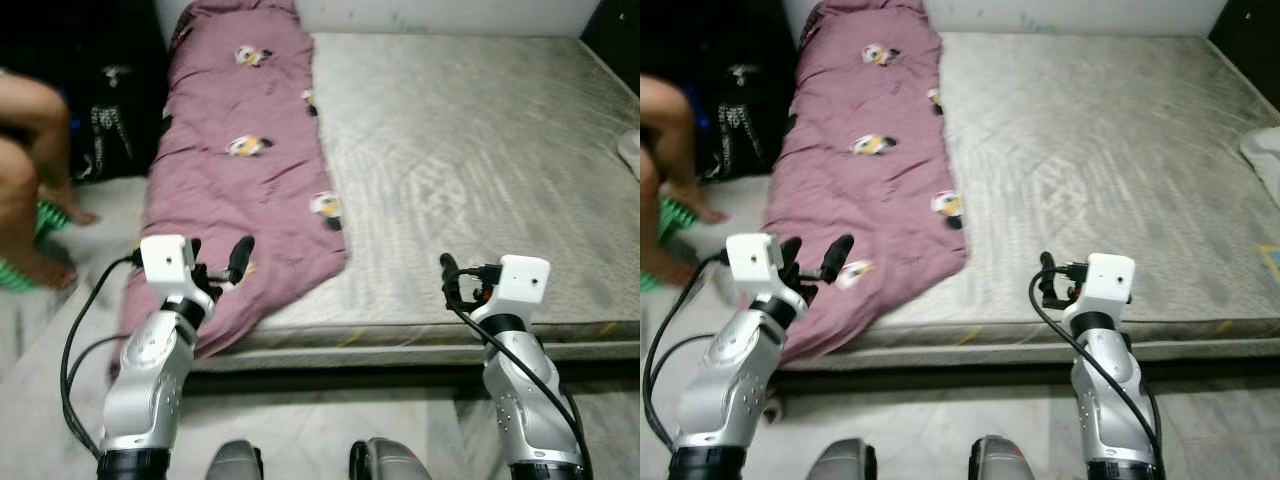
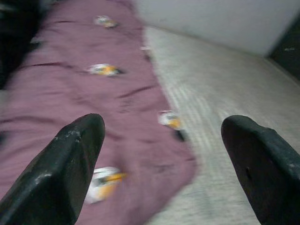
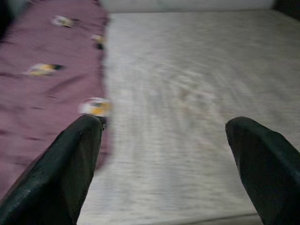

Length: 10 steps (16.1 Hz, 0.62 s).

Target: Clean up the room

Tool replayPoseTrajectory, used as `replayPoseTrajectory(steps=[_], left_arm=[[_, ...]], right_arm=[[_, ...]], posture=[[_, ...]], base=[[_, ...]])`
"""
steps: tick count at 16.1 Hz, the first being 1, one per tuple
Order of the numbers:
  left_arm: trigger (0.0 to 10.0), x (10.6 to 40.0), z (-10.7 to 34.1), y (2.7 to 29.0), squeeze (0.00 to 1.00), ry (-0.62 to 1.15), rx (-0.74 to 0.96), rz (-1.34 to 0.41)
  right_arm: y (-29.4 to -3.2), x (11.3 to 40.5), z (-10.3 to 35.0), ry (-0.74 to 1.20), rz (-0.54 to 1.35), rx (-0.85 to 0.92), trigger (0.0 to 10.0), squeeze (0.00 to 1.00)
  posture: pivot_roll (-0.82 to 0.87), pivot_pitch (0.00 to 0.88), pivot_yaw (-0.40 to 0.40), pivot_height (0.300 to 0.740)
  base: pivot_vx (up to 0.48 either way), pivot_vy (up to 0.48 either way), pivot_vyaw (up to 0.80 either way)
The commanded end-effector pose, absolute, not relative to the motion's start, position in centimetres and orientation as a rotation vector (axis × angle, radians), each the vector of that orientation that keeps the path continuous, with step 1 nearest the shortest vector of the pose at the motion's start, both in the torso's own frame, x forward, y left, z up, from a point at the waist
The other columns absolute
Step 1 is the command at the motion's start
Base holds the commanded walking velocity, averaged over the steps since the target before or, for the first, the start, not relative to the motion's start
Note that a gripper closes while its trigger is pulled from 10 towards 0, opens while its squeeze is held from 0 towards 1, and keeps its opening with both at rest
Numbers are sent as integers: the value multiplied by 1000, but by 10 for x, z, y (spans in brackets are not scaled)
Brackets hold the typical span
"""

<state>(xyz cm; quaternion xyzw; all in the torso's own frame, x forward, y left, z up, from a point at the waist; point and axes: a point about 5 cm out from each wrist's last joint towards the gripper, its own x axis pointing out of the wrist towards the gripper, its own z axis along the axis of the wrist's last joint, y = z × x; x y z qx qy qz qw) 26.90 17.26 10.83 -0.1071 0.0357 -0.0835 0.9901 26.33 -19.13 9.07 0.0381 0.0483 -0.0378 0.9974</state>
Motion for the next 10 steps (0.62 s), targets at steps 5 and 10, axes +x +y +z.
replayPoseTrajectory(steps=[5,10], left_arm=[[10000,268,113,174,0,42,-194,-162],[10000,267,116,172,0,22,-208,-196]], right_arm=[[-189,263,90,102,-62,78,10000,0],[-188,263,90,105,-63,79,10000,0]], posture=[[-23,127,-16,740],[-24,128,-15,740]], base=[[0,171,0],[192,0,0]])
